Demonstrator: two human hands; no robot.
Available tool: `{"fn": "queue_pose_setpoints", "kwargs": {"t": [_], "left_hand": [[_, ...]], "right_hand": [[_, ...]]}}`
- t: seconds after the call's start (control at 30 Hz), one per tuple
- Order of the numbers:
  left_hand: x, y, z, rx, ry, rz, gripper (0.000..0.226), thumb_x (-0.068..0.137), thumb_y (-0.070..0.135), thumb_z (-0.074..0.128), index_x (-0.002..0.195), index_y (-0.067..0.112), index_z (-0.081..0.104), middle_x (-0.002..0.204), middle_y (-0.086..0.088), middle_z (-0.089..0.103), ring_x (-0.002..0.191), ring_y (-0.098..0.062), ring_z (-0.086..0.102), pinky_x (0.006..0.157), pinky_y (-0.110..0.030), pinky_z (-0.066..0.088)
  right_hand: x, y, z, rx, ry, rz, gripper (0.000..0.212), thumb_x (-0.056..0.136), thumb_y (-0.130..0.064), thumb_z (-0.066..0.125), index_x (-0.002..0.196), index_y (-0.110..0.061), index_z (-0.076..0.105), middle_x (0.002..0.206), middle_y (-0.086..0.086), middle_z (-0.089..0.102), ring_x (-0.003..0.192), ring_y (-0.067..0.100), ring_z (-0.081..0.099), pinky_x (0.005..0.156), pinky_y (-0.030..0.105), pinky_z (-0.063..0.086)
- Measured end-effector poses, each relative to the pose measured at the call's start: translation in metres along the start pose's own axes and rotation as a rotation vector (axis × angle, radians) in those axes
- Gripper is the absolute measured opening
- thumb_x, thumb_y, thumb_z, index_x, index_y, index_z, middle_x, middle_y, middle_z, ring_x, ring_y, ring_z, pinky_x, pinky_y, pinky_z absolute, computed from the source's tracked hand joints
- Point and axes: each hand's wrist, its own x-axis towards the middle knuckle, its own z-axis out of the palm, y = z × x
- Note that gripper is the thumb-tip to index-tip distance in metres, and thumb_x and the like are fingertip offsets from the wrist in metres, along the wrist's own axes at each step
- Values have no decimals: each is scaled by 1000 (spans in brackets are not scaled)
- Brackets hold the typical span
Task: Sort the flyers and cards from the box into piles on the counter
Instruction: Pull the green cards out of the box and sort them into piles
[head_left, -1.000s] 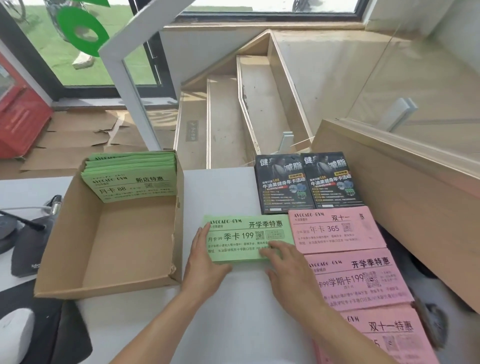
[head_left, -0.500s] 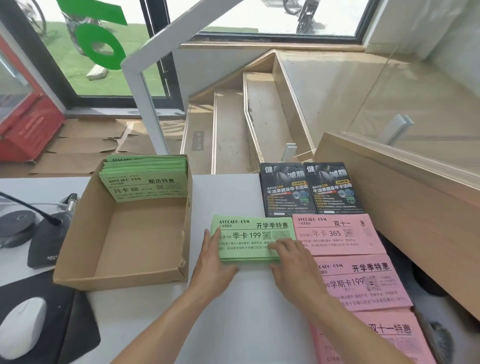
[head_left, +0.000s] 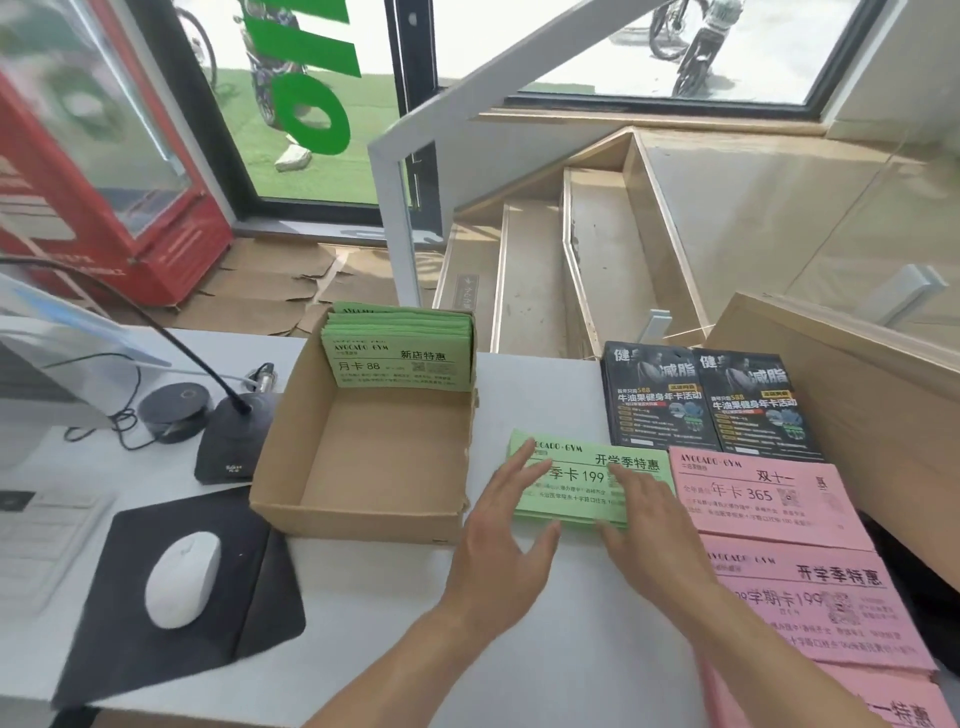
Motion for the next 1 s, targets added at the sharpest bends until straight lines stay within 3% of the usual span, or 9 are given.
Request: {"fn": "queue_pose_setpoints", "kwargs": {"t": [0.1,0.27,0.37,0.6,0.77,0.87,0.93,1.0], "left_hand": [[16,8,-35,-75,82,21,60,87,15,76,141,25,52,142,16,55,133,-4,51,104,-21,46],[53,-20,-97,66,214,-5,54,86,19,75,137,27,56,137,18,58,127,-3,54,100,-27,50],[79,-53,-136,252,169,-107,55,89,23,73,139,30,54,137,18,57,126,-1,51,108,-33,45],[149,-118,-185,562,22,-132,64,89,21,73,148,20,47,156,-1,42,146,-18,31,122,-35,26],[174,-139,-183,692,-68,-139,67,91,24,70,151,20,41,160,-5,34,152,-25,21,124,-39,17],[166,-146,-172,688,8,-115,65,90,14,67,150,17,43,159,-6,35,152,-25,19,122,-39,22],[162,-150,-168,670,46,-103,65,87,2,64,148,15,45,156,-7,39,151,-27,23,121,-40,26],[161,-152,-168,671,84,-88,68,83,-6,61,146,14,46,149,-8,46,146,-28,31,116,-42,36]], "right_hand": [[12,-35,-4,221,67,-69,60,92,-31,67,147,-27,42,138,-5,54,130,15,46,108,34,36],[44,-100,-2,365,95,-153,49,97,-31,63,143,-31,48,134,-8,58,128,13,49,105,29,37],[69,-131,5,332,85,-216,48,99,-30,58,146,-29,47,144,-8,53,136,11,43,113,29,33],[133,-177,16,86,11,-319,56,101,-19,47,155,-24,33,163,-5,25,151,13,17,121,25,8],[158,-189,21,-22,-47,-301,66,98,-11,41,158,-28,22,167,-3,11,152,19,11,124,31,7],[158,-189,30,-40,67,-302,63,93,-9,47,154,-24,36,162,0,29,149,23,23,123,34,15],[158,-186,37,-16,202,-317,57,87,-5,56,143,-20,53,146,3,52,138,27,40,118,35,25],[159,-182,41,-10,284,-360,54,81,0,61,131,-20,62,124,2,63,122,25,51,112,33,30]]}}
